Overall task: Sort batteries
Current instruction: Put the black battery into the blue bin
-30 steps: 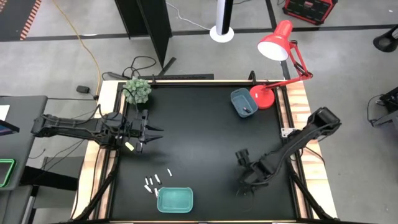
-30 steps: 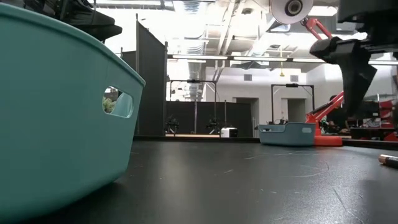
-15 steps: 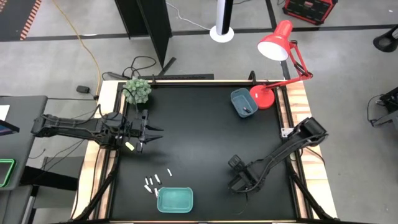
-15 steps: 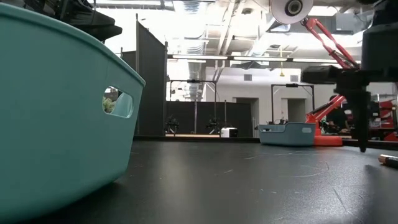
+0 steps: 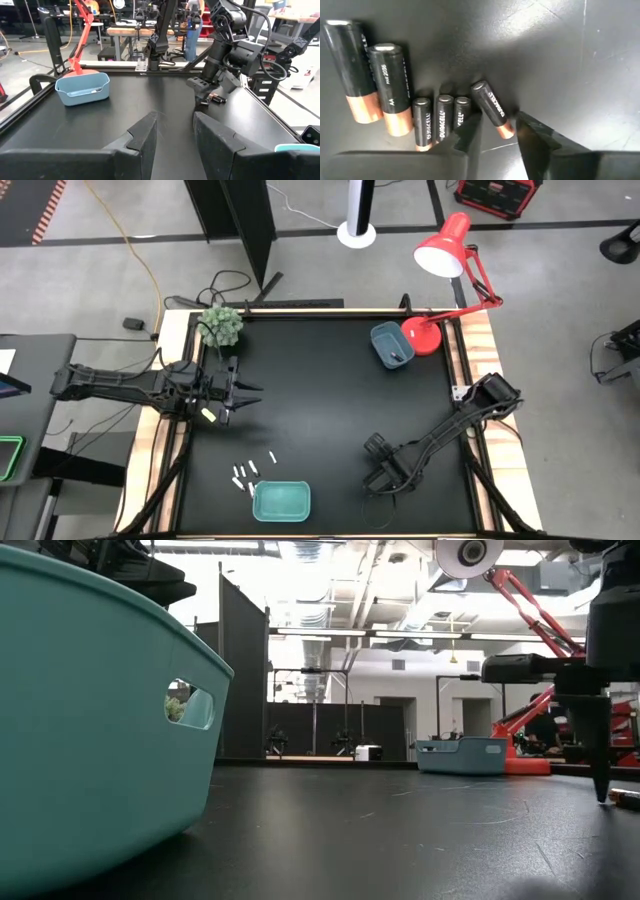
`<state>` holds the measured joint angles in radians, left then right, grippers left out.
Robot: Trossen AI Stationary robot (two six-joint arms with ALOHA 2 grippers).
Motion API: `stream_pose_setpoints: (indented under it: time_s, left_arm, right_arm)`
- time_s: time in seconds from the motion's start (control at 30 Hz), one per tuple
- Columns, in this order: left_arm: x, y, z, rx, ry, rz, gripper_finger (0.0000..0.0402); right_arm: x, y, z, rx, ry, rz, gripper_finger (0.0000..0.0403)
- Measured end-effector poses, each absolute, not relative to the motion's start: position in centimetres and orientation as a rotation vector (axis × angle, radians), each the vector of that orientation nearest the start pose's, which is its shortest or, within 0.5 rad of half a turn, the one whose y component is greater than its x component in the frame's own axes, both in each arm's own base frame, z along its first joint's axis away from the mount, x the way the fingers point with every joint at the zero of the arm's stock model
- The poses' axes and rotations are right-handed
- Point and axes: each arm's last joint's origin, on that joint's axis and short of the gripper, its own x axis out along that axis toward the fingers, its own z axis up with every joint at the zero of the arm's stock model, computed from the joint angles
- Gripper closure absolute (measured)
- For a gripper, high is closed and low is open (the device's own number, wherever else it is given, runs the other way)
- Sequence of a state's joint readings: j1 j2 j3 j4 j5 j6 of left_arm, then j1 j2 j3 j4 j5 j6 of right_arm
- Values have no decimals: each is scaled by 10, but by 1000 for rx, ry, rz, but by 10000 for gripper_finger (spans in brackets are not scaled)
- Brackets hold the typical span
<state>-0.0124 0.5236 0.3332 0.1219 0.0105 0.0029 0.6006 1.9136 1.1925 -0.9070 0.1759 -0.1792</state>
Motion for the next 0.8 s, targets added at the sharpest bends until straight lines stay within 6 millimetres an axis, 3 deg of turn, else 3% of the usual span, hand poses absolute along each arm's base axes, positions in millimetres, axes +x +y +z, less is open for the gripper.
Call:
stream_pose_setpoints:
  time_s: [0.23,0.8]
  left_arm:
    - [140,-2,241,3,69,-23,276]
    - [140,-2,241,3,69,-25,276]
  right_arm:
    - [273,181,139,-719,1494,434,339]
    - [277,178,138,-559,1499,277,384]
